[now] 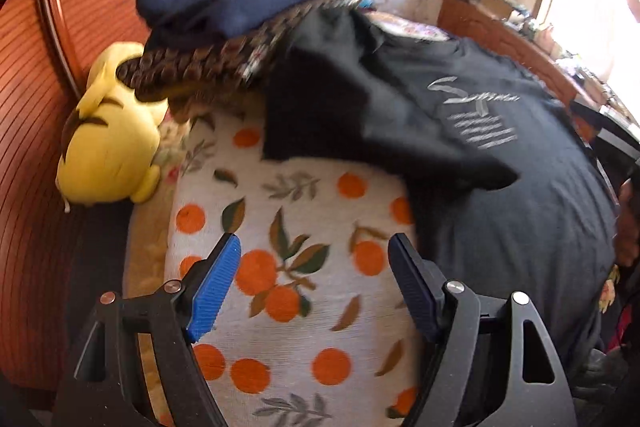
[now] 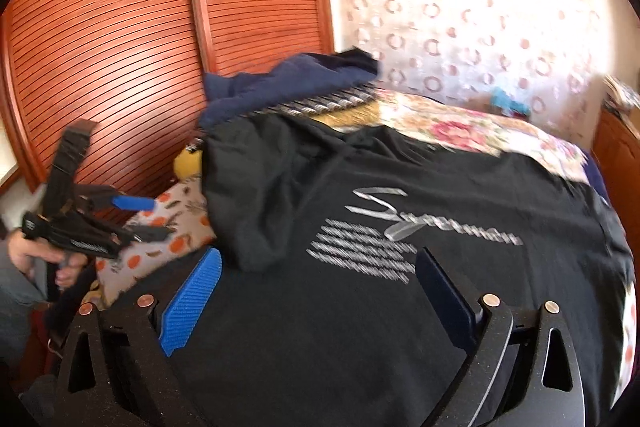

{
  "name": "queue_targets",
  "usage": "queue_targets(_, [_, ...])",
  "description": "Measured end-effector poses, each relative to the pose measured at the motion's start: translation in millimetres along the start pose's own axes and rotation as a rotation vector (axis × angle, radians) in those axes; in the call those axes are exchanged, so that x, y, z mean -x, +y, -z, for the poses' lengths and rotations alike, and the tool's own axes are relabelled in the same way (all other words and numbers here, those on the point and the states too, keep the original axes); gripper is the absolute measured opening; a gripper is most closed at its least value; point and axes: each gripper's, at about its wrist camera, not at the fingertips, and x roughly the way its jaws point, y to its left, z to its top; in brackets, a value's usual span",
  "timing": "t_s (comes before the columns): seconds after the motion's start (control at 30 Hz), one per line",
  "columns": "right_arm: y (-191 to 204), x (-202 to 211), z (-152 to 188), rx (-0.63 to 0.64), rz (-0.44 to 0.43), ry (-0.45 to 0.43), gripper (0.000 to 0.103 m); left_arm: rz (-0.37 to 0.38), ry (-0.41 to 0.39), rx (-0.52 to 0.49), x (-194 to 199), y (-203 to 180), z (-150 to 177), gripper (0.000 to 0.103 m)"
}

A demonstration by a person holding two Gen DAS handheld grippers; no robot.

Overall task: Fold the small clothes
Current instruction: 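Lay the folded side down and open the left tool, then grasp the opposite side edge with the right tool and fold it over the center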

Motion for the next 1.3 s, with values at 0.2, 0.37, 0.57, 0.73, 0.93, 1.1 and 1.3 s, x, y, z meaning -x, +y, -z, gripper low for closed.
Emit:
queue_targets(0.2, [12,-45,-23,0.041,-0.097,0.041,0.083,0.006,-0.016,0.012,-3,7,7,0.078])
queue_targets(0.37, [23,-96,-42,0.070,-0.159,0.100,0.075,-0.014,-0.060,-0.011,-2,7,12,0.079])
queue_targets(0.57, [46,-142,-57,0.100,-0.205,0.169,0.067,-0.034,-0.066,-0.033,0,8,16,0.079])
queue_targets(0.73, [65,-181,-60,0.166,-0.190,0.257,0.045,0.000,-0.067,0.001,4,16,16,0.079])
queue_targets(0.93, [50,-178,-75,0.145,-0.193,0.203,0.006,0.006,-0.068,0.044,5,18,14,0.079])
queue_targets(1.1, [-23,-128,-83,-0.065,-0.175,0.033,0.006,0.030,-0.067,0.073,7,11,6,0.079])
queue_targets(1.3, [-107,-132,-39,-0.166,0.122,0.169,0.020,0.070,-0.099,0.041,10,-14,-6,0.079])
